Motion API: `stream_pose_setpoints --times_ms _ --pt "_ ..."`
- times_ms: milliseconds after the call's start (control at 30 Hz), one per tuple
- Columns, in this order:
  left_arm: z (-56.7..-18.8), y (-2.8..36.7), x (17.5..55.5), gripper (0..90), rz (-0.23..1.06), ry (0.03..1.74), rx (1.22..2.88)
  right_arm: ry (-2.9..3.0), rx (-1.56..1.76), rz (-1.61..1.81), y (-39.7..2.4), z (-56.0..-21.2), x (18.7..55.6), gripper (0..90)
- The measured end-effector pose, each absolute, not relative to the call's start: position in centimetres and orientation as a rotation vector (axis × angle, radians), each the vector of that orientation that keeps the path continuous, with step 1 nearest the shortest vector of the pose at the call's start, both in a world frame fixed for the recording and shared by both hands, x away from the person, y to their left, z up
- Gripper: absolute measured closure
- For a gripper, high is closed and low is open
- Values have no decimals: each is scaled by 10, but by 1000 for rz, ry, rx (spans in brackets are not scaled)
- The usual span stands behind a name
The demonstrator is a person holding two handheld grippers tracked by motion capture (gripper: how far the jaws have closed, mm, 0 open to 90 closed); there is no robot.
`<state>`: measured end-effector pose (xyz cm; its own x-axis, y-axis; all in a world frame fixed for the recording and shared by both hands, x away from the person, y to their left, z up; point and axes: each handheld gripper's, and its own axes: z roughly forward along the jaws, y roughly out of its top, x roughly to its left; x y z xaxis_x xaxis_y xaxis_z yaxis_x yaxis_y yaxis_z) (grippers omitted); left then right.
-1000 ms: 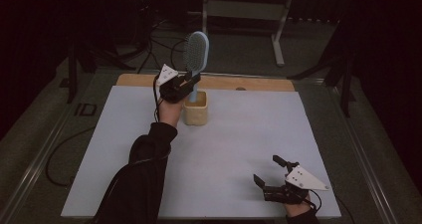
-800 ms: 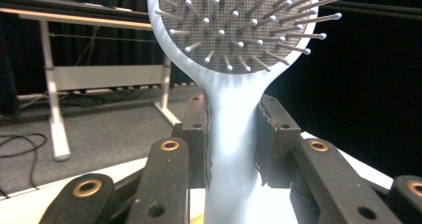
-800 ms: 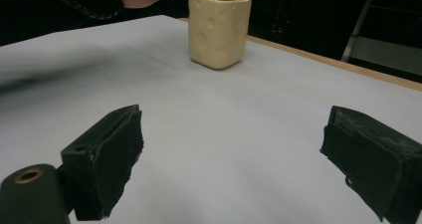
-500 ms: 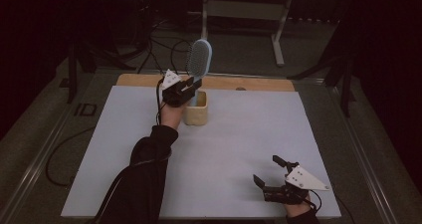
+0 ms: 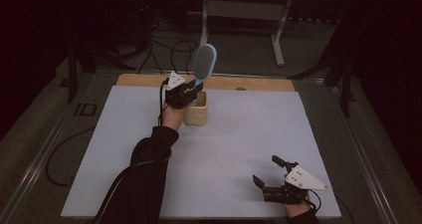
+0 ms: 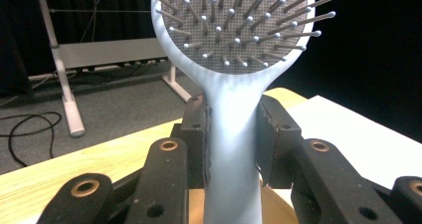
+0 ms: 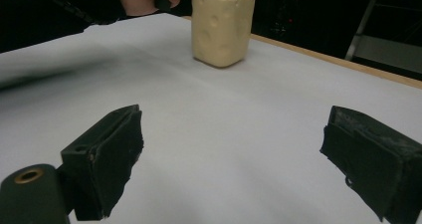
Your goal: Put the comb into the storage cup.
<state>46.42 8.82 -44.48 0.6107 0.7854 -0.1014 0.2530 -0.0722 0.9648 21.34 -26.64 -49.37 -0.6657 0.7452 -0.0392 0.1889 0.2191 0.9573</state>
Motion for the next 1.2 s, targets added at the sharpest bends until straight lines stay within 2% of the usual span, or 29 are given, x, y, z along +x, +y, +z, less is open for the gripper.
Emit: stream_pose_setpoints --times_ms 133,200,233,267,300,433,467,533,667,933,1000,1200 --pt "-444 90 462 661 548 873 1614 1997 860 1460 -267 -494 213 86" --pt "-444 92 462 510 525 880 1602 1994 857 1463 -267 -493 213 86" --pt "-444 92 462 466 525 880 1602 1994 857 1463 -267 -493 213 86" --pt "-442 96 460 466 503 871 1577 1993 857 1462 -267 -493 213 86" --pt "-441 98 459 371 487 865 1569 1992 858 1462 -267 -493 213 86" --pt "-436 100 456 235 455 825 1587 1991 857 1461 -266 -493 213 86" --pt "-434 99 455 160 479 835 1598 1992 854 1458 -266 -493 213 86" --pt "-433 100 454 138 453 808 1608 1992 851 1454 -267 -492 213 86" --pt "-431 100 454 0 427 793 1643 1990 855 1457 -267 -493 213 86" --pt "-423 104 453 0 423 790 1666 1993 858 1457 -267 -493 213 86" --pt "-421 106 453 0 372 800 1694 1993 863 1457 -267 -493 213 86" --pt "-415 105 451 0 353 814 1760 1997 861 1457 -267 -494 214 86"
